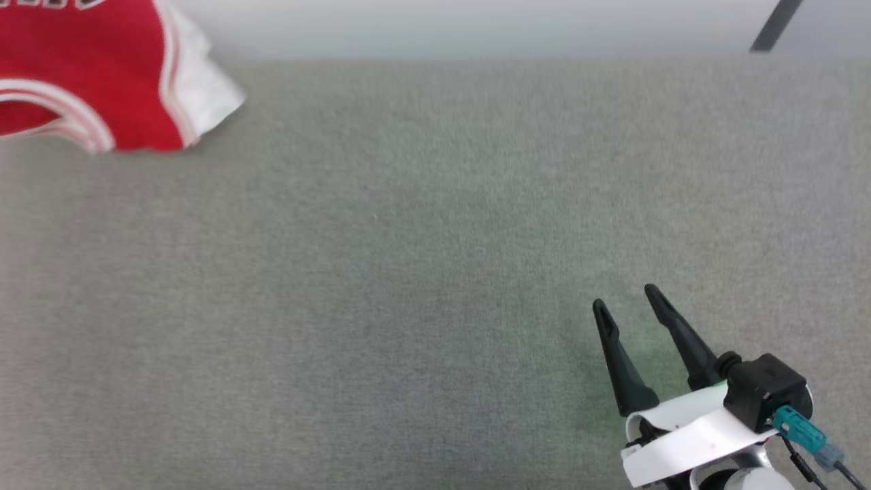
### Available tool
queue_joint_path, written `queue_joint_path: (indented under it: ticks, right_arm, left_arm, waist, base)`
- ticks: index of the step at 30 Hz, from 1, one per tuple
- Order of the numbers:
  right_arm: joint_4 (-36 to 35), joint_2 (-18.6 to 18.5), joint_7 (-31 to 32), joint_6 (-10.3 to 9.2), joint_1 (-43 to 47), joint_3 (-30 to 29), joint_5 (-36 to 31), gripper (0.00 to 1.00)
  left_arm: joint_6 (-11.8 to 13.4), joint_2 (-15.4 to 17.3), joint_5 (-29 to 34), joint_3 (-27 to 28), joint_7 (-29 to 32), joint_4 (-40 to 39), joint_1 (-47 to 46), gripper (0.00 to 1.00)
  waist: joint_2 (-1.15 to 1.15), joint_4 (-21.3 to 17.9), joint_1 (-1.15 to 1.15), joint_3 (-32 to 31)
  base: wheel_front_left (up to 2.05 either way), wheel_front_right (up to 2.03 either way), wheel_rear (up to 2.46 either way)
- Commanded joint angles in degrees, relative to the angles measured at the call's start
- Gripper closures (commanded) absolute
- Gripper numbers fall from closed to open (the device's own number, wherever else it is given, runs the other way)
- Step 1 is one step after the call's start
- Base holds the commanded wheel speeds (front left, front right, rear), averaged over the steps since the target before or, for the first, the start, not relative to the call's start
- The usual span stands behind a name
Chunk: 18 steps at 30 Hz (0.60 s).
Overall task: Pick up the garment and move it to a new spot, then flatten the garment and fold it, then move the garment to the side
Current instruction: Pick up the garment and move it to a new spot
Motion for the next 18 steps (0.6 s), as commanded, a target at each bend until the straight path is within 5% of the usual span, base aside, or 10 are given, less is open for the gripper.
queue_joint_path:
  ticks: [1, 18]
  right_arm:
    - [0.22, 0.17, -0.15, 0.03, 1.03, 0.2, 0.64, 0.0]
    - [1.18, 1.5, -0.57, 0.03, 4.04, -8.46, -2.02, 0.0]
  left_arm:
    - [-0.35, -0.08, 0.31, -0.7, -0.79, 0.21, -0.98, 1.0]
    - [-0.4, -4.58, -10.96, -9.61, 3.85, -5.4, -3.46, 1.0]
  waist:
    - [0.0, 1.51, 0.0, -4.28]
    - [0.0, 1.77, 0.0, -10.27]
  base:
    - [0.0, 0.0, 0.0]
    - [0.0, 0.0, 0.0]
